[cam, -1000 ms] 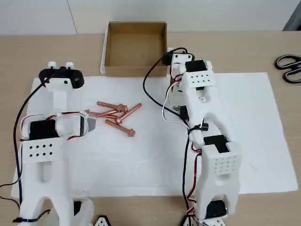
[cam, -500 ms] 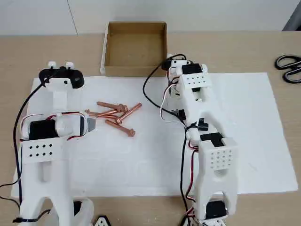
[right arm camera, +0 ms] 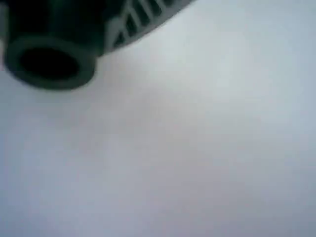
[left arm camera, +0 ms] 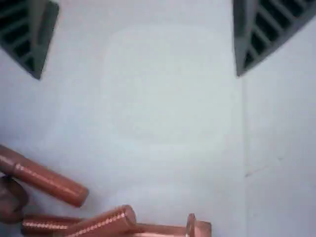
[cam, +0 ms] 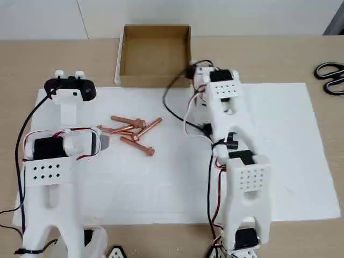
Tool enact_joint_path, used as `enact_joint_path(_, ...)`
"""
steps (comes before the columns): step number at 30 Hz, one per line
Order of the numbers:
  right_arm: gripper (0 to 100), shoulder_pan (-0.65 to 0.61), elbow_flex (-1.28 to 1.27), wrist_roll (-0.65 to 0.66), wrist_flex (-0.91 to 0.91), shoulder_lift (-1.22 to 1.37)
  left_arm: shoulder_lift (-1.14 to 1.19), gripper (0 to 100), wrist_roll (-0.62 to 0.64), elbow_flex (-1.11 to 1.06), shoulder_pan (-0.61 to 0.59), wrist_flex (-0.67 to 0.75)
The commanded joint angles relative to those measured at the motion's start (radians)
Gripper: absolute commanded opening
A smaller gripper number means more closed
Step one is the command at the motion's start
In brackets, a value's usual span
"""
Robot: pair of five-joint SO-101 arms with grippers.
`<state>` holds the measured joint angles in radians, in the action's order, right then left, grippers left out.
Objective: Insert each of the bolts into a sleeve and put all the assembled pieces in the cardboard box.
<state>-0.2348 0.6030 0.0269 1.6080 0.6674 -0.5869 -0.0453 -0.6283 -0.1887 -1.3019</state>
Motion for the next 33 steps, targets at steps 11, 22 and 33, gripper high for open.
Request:
enact_joint_path(11, 0.5, 0.087, 0.175, 0.084, 0.128, -0.249, 0.304, 24, 0.009, 0.277, 0.008, -0.101)
enact_joint_path(22, 0.4, 0.127, 0.071, 0.083, 0.13, -0.251, 0.74, 24, -0.114, 0.711, 0.021, -0.186)
enact_joint_path(33, 0.4, 0.122, 0.071, 0.081, 0.128, -0.251, 0.91, 24, -0.727, 0.883, 0.204, -0.153)
